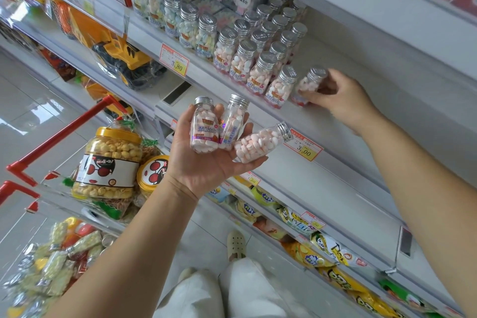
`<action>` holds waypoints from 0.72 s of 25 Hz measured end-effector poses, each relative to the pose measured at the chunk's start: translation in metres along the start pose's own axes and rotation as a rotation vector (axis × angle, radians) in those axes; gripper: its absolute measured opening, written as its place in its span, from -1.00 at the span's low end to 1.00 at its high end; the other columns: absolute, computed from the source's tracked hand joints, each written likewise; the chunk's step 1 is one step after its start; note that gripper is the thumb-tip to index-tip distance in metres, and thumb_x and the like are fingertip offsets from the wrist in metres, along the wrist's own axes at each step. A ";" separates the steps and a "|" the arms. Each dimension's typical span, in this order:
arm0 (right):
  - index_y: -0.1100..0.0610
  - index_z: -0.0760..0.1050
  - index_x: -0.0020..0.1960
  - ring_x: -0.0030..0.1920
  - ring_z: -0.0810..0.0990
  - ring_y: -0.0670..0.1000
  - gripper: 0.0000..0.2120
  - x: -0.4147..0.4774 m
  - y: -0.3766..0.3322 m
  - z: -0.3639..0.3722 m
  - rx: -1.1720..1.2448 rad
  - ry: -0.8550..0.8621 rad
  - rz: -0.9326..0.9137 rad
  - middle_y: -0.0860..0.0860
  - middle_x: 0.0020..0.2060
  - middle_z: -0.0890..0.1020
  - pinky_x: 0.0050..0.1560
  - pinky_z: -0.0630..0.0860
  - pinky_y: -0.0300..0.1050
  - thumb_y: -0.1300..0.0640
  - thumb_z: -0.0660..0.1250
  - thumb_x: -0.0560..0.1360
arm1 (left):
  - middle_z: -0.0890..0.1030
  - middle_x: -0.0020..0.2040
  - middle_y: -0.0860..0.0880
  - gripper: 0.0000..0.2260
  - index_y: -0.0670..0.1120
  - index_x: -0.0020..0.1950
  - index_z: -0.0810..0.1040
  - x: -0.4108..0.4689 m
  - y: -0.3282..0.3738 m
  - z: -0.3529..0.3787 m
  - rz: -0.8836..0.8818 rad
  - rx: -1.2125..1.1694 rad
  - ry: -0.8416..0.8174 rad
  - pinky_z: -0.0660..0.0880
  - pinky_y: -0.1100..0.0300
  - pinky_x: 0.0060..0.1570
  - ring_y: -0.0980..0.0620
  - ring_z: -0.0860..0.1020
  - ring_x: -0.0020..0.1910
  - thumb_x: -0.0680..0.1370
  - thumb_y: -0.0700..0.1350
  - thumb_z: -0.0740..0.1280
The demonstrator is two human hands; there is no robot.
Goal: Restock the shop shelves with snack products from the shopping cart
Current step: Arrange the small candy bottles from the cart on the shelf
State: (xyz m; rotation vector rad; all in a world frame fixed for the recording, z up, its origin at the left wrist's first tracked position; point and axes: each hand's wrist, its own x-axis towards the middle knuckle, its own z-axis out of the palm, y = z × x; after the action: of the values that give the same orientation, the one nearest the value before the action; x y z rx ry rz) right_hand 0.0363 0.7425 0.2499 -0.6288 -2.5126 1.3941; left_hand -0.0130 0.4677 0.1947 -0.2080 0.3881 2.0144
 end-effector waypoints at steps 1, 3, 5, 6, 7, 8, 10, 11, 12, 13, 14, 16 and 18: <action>-0.03 0.52 0.07 -0.06 0.62 -0.21 -0.66 0.009 -0.003 0.003 0.022 -0.015 -0.002 -0.12 -0.03 0.66 0.19 0.51 -0.20 0.21 0.54 0.37 | 0.57 0.19 -0.08 -0.63 0.04 -0.03 0.61 0.000 -0.001 -0.001 -0.005 0.002 0.006 0.34 -0.40 0.29 -0.08 0.57 0.13 0.58 0.28 0.18; 0.00 0.51 0.10 -0.11 0.62 -0.23 -0.61 0.022 -0.008 0.007 0.048 -0.069 0.004 -0.11 -0.06 0.66 0.12 0.52 -0.24 0.28 0.53 0.37 | 0.58 0.18 -0.08 -0.64 0.04 -0.03 0.61 0.000 -0.004 -0.002 -0.009 0.000 0.015 0.35 -0.40 0.27 -0.08 0.58 0.13 0.57 0.28 0.20; 0.05 0.49 0.14 -0.08 0.63 -0.13 -0.57 0.028 -0.009 0.009 0.105 -0.123 0.023 -0.02 -0.04 0.65 0.15 0.54 -0.14 0.45 0.41 0.41 | 0.59 0.16 -0.07 -0.66 0.05 -0.04 0.62 -0.001 -0.006 -0.002 -0.003 -0.007 0.029 0.37 -0.40 0.26 -0.09 0.59 0.11 0.56 0.27 0.22; 0.08 0.49 0.15 -0.05 0.63 -0.04 -0.59 0.029 -0.008 0.009 0.190 -0.144 0.046 0.03 -0.03 0.64 0.17 0.55 -0.08 0.48 0.31 0.44 | 0.60 0.15 -0.08 -0.67 0.05 -0.04 0.62 -0.002 -0.006 -0.003 -0.002 -0.008 0.032 0.37 -0.40 0.25 -0.09 0.59 0.10 0.56 0.27 0.23; 0.09 0.51 0.16 -0.05 0.64 0.04 -0.64 0.028 -0.008 0.008 0.306 -0.157 0.085 0.08 -0.04 0.65 0.17 0.57 -0.02 0.44 0.23 0.47 | 0.60 0.14 -0.08 -0.67 0.05 -0.04 0.62 -0.002 -0.005 -0.003 -0.002 -0.004 0.031 0.37 -0.40 0.25 -0.09 0.59 0.10 0.56 0.27 0.23; 0.10 0.53 0.14 -0.07 0.64 0.09 -0.72 0.027 -0.010 0.007 0.412 -0.148 0.139 0.10 -0.06 0.66 0.14 0.57 0.01 0.32 0.20 0.51 | 0.60 0.14 -0.08 -0.66 0.06 -0.04 0.62 -0.003 -0.005 -0.003 -0.001 0.000 0.028 0.37 -0.40 0.25 -0.09 0.59 0.10 0.56 0.27 0.22; 0.08 0.57 0.07 -0.12 0.67 0.11 -0.78 0.026 -0.014 0.005 0.525 -0.094 0.238 0.11 -0.12 0.69 0.07 0.60 0.05 0.02 0.19 0.60 | 0.60 0.15 -0.08 -0.66 0.06 -0.04 0.62 -0.003 -0.004 -0.002 0.007 0.000 0.026 0.39 -0.39 0.24 -0.09 0.59 0.10 0.57 0.27 0.22; 0.07 0.58 0.04 -0.13 0.67 0.11 -0.72 0.027 -0.015 0.006 0.524 -0.075 0.254 0.11 -0.14 0.69 0.04 0.62 0.05 -0.08 0.19 0.61 | 0.60 0.15 -0.08 -0.66 0.06 -0.04 0.62 -0.002 -0.003 -0.002 0.010 -0.002 0.025 0.39 -0.39 0.24 -0.10 0.60 0.10 0.57 0.27 0.21; 0.08 0.58 0.02 -0.14 0.68 0.11 -0.70 0.027 -0.017 0.008 0.498 -0.062 0.248 0.11 -0.15 0.69 0.02 0.63 0.06 -0.12 0.20 0.61 | 0.60 0.16 -0.08 -0.66 0.05 -0.04 0.62 -0.001 -0.003 -0.002 0.012 -0.002 0.022 0.39 -0.39 0.23 -0.10 0.59 0.10 0.57 0.27 0.21; 0.09 0.57 0.01 -0.14 0.68 0.11 -0.71 0.027 -0.019 0.010 0.470 -0.058 0.239 0.10 -0.17 0.69 0.01 0.64 0.06 -0.11 0.22 0.60 | 0.59 0.17 -0.08 -0.66 0.05 -0.04 0.61 -0.001 -0.003 -0.002 0.009 0.002 0.018 0.39 -0.39 0.24 -0.10 0.59 0.11 0.57 0.27 0.21; 0.11 0.56 0.01 -0.16 0.68 0.10 -0.73 0.027 -0.021 0.013 0.445 -0.056 0.230 0.10 -0.19 0.69 -0.02 0.64 0.06 -0.08 0.23 0.61 | 0.58 0.18 -0.08 -0.65 0.05 -0.03 0.61 0.000 -0.004 -0.001 0.003 0.005 0.016 0.38 -0.39 0.24 -0.10 0.59 0.12 0.57 0.27 0.20; 0.11 0.54 -0.01 -0.20 0.68 0.06 -0.77 0.027 -0.024 0.018 0.442 -0.053 0.228 0.08 -0.23 0.68 -0.11 0.65 0.00 -0.03 0.24 0.62 | 0.58 0.18 -0.08 -0.65 0.05 -0.03 0.61 0.000 -0.004 -0.001 -0.007 0.008 0.017 0.37 -0.39 0.25 -0.09 0.58 0.13 0.57 0.28 0.20; 0.11 0.53 -0.01 -0.22 0.68 0.03 -0.78 0.025 -0.028 0.021 0.445 -0.038 0.223 0.08 -0.22 0.67 -0.16 0.65 -0.05 -0.02 0.23 0.62 | 0.58 0.18 -0.07 -0.64 0.04 -0.03 0.62 0.000 -0.004 0.000 -0.005 0.005 0.014 0.37 -0.39 0.25 -0.09 0.59 0.12 0.57 0.28 0.20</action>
State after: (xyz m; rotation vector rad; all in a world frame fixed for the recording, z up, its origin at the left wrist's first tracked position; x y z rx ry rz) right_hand -0.0015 0.7248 0.2610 -0.8067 -2.0932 1.9766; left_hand -0.0090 0.4690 0.1937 -0.2198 0.4013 2.0077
